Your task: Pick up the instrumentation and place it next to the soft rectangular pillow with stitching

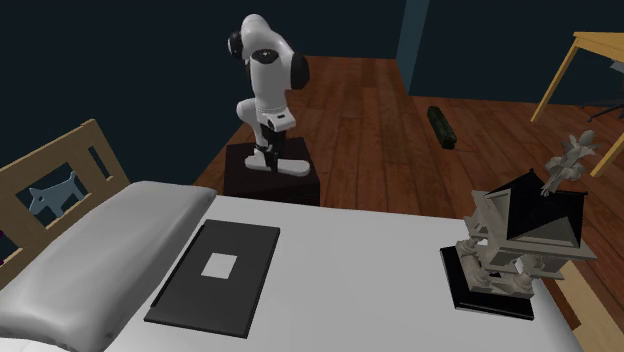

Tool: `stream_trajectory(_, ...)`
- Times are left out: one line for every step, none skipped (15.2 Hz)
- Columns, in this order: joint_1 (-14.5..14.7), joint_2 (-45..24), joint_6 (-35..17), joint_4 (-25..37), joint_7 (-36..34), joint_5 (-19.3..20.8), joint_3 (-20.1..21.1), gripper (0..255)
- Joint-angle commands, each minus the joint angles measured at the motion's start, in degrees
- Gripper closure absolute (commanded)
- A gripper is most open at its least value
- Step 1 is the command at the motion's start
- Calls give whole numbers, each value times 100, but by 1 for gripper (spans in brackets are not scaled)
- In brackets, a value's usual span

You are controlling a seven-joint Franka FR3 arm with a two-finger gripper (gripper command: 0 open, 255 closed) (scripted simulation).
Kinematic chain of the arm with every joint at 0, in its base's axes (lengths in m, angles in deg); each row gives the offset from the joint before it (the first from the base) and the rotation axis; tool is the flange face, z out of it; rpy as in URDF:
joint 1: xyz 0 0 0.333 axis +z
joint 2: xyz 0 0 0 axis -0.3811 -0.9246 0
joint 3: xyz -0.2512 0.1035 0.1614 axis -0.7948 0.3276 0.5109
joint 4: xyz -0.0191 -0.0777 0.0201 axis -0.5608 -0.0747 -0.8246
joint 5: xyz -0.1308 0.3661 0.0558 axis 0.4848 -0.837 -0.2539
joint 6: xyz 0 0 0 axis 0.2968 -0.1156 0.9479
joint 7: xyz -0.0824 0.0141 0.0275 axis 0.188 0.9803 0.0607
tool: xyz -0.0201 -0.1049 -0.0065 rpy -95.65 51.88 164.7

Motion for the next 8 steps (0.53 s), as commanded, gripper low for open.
stream_trajectory(-81, 314, -68, -379, 155, 59, -80, 255)
stream_trajectory(-129, 455, -91, -542, 242, 91, -127, 255)
stream_trajectory(-177, 592, -111, -697, 331, 125, -176, 255)
stream_trajectory(-226, 726, -127, -844, 421, 160, -227, 255)
stream_trajectory(-277, 855, -141, -984, 512, 197, -280, 255)
stream_trajectory(-328, 980, -151, -1116, 605, 235, -334, 255)
stream_trajectory(-379, 1102, -158, -1241, 699, 275, -391, 255)
stream_trajectory(-433, 1219, -163, -1359, 794, 317, -448, 255)
